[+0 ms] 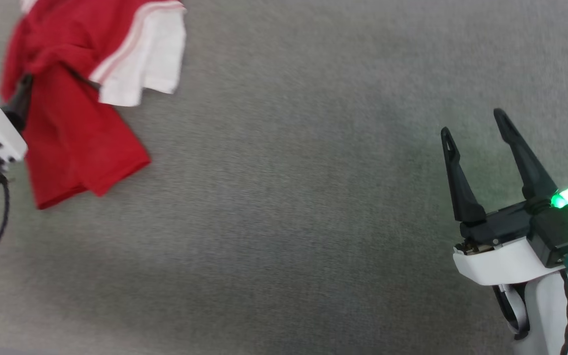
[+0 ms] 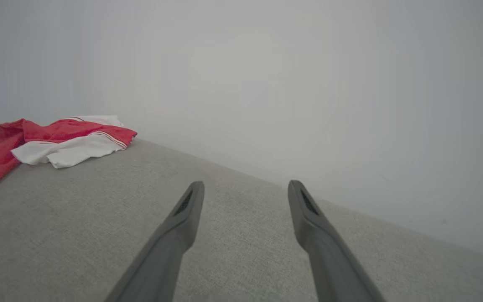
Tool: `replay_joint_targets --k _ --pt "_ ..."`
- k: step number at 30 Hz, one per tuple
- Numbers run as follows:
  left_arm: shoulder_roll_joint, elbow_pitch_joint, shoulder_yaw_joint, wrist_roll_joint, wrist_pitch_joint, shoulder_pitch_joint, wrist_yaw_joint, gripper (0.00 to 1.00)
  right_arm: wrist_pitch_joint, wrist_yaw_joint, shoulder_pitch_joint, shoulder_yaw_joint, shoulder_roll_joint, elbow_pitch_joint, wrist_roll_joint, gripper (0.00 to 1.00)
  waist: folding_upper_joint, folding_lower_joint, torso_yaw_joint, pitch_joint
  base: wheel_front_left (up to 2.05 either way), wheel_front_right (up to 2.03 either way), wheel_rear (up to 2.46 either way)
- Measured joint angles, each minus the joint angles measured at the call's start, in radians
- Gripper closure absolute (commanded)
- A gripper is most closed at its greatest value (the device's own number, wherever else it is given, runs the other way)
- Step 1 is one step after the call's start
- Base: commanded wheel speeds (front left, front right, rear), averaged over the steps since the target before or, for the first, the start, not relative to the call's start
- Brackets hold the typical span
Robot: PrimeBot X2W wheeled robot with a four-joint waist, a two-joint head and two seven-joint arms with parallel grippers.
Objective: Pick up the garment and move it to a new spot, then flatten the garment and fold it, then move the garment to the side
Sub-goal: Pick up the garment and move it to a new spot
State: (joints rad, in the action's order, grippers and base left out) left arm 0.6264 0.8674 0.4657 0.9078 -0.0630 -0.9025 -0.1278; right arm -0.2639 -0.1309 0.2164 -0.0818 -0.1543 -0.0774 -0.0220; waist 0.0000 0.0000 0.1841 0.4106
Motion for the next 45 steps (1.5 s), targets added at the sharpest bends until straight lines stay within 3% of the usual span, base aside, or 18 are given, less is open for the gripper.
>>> replay_joint_targets --k 7,13,19,20,21,22,31,45 --pt "0.017 0.094 0.082 0.067 -0.172 -0.123 0.000 0.00 0.000 0.000 0.019 0.002 0.006 -0.034 -0.021 0.00 0.0000 0.0000 -0.055 0.094 0.00 0.00 0.00" --pt "0.008 0.236 0.125 0.105 -0.383 -0.229 -0.002 0.00 0.000 0.000 0.038 -0.016 0.017 -0.052 -0.032 0.00 0.0001 0.0000 -0.090 0.158 0.00 0.00 0.00" --pt "0.001 0.314 0.151 0.098 -0.466 -0.294 -0.005 0.00 0.000 0.000 0.041 -0.019 0.017 -0.063 -0.034 0.00 0.0001 0.0000 -0.104 0.185 0.00 0.00 0.00" --pt "0.000 0.320 0.159 0.096 -0.479 -0.303 -0.005 0.05 0.000 0.000 0.042 -0.019 0.017 -0.063 -0.035 0.00 0.0001 0.0000 -0.105 0.187 0.00 0.00 0.00" --pt "-0.001 0.325 0.160 0.095 -0.482 -0.308 -0.005 0.89 0.000 0.000 0.043 -0.019 0.017 -0.063 -0.035 0.00 0.0001 0.0000 -0.105 0.189 0.00 0.00 0.00" --pt "-0.002 0.330 0.157 0.099 -0.481 -0.310 -0.005 1.00 0.000 0.000 0.045 -0.017 0.017 -0.063 -0.035 0.00 0.0002 0.0000 -0.105 0.190 0.00 0.00 0.00" --pt "0.011 0.300 0.188 0.089 -0.379 -0.314 -0.004 1.00 0.000 0.000 0.043 0.016 0.023 -0.068 -0.032 0.00 0.0000 0.0000 -0.088 0.160 0.00 0.00 0.00" --pt "0.102 0.160 0.256 0.013 -0.159 -0.402 -0.004 1.00 0.000 0.000 0.008 0.066 0.044 -0.062 -0.010 0.00 0.0000 0.0000 -0.039 0.018 0.00 0.00 0.00"
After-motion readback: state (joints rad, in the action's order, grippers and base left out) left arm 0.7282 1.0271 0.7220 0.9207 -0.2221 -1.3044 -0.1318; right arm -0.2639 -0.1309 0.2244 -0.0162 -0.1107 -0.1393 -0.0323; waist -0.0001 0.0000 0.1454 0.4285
